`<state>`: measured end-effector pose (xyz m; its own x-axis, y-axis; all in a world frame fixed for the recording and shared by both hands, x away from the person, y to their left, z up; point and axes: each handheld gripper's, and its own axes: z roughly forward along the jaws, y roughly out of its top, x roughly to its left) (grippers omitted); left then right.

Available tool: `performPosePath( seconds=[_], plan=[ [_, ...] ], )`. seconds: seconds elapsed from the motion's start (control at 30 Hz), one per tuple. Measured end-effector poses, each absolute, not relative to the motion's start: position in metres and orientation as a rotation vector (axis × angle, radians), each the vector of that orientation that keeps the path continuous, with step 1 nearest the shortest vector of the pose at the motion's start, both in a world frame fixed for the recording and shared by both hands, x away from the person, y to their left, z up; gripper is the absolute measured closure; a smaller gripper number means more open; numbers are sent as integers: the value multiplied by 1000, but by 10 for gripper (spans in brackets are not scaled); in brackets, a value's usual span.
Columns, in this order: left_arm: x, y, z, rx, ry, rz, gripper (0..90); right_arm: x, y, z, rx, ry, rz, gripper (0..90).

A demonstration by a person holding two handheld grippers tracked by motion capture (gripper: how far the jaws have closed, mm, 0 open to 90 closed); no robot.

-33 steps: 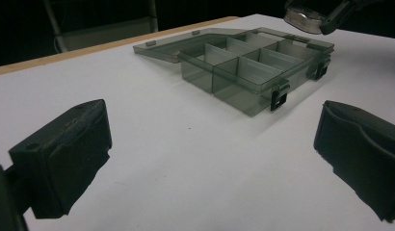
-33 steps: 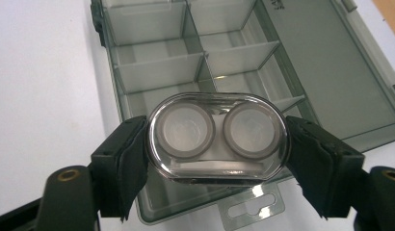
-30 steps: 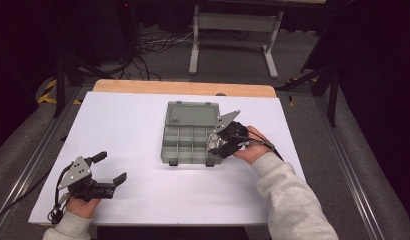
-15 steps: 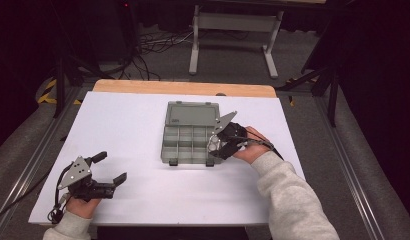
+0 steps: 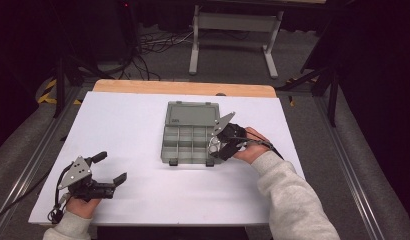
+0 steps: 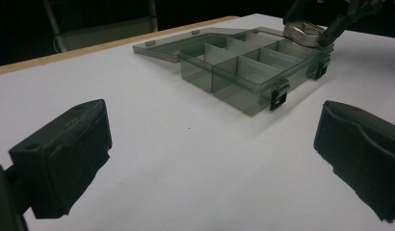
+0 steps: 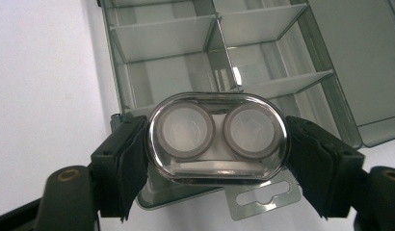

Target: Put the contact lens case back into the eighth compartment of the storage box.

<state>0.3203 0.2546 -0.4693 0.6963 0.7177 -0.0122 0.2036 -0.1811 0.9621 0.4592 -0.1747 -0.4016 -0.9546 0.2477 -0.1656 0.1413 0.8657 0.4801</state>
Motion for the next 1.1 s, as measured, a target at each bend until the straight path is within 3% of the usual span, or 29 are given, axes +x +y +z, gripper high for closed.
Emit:
performPosePath(
  seconds=[0.73,0.93,1.1],
  plan=[
    [320,254,-469,1727,742,541,6,460,-177,-401,309,2818,721,225],
    [320,254,-469,1727,742,541,6,458,-178,-395,322,2796,756,186],
    [320,254,-469,1730,741,543,6,452,-178,-383,345,2748,844,91]
  ],
)
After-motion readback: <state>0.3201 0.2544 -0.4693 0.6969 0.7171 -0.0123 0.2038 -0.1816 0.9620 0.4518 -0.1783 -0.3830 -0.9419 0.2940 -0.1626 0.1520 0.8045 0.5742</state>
